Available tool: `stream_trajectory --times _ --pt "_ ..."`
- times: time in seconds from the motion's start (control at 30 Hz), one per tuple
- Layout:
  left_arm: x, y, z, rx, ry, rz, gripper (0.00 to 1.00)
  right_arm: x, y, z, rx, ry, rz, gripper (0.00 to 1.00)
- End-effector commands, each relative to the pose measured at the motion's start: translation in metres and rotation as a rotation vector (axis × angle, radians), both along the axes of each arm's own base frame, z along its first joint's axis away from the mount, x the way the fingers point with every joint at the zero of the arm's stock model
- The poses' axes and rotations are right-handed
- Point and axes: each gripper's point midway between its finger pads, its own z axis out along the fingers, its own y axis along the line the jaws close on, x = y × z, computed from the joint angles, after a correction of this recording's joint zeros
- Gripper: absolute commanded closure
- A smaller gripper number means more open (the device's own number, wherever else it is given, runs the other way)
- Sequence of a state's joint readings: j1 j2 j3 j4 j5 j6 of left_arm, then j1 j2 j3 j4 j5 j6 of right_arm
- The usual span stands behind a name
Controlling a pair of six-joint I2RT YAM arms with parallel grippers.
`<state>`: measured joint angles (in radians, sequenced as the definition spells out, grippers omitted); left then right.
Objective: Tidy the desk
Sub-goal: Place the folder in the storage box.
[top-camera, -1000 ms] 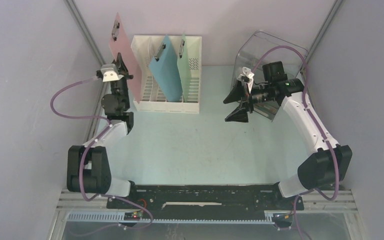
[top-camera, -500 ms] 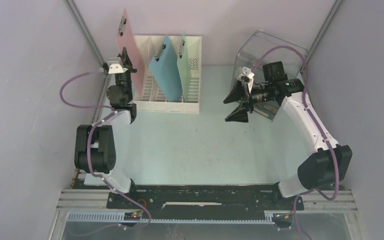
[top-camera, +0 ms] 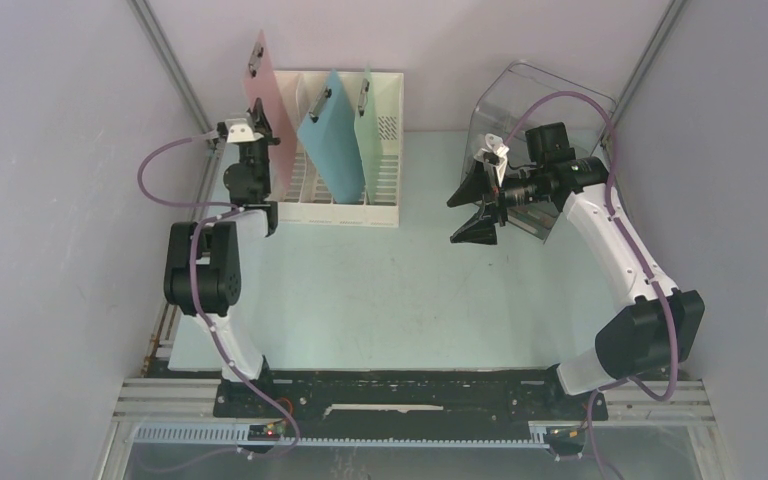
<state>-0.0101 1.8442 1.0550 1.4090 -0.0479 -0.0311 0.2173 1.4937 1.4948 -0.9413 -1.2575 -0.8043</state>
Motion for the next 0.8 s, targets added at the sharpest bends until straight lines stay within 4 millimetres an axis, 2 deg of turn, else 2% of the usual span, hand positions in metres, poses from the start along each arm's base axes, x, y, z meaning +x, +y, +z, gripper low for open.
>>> stream_trajectory --times 0.0,0.03,0.1,0.43,0.53,0.6,0.77 --pt "-0.004 -0.001 0.022 -0.003 -0.107 -0.023 1.0 0.0 -0.001 0.003 0.008 -0.022 0.003 0.0" --pt "-0.002 -0.001 0.018 -0.004 -0.1 -0.026 0.99 0.0 -0.001 0.003 0.007 -0.02 0.002 0.0" --pt "0.001 0.012 0.011 -0.003 -0.087 -0.003 0.97 0.001 -0.001 0.002 0.005 -0.018 0.001 0.0" --pt "0.006 0.014 -0.013 0.0 -0.037 0.0 0.91 0.003 -0.001 0.0 0.0 -0.008 -0.005 0.0" --pt "0.003 0.013 -0.021 0.004 -0.018 0.0 0.82 0.003 -0.001 0.0 0.0 -0.008 -0.005 0.0" --pt "0.0 0.014 -0.026 0.004 -0.005 0.001 0.72 0.003 -0.001 -0.001 0.0 -0.007 -0.005 0.0" --pt "-0.016 0.014 -0.021 -0.002 -0.005 -0.001 0.55 0.003 -0.002 0.0 -0.001 -0.006 -0.009 0.0"
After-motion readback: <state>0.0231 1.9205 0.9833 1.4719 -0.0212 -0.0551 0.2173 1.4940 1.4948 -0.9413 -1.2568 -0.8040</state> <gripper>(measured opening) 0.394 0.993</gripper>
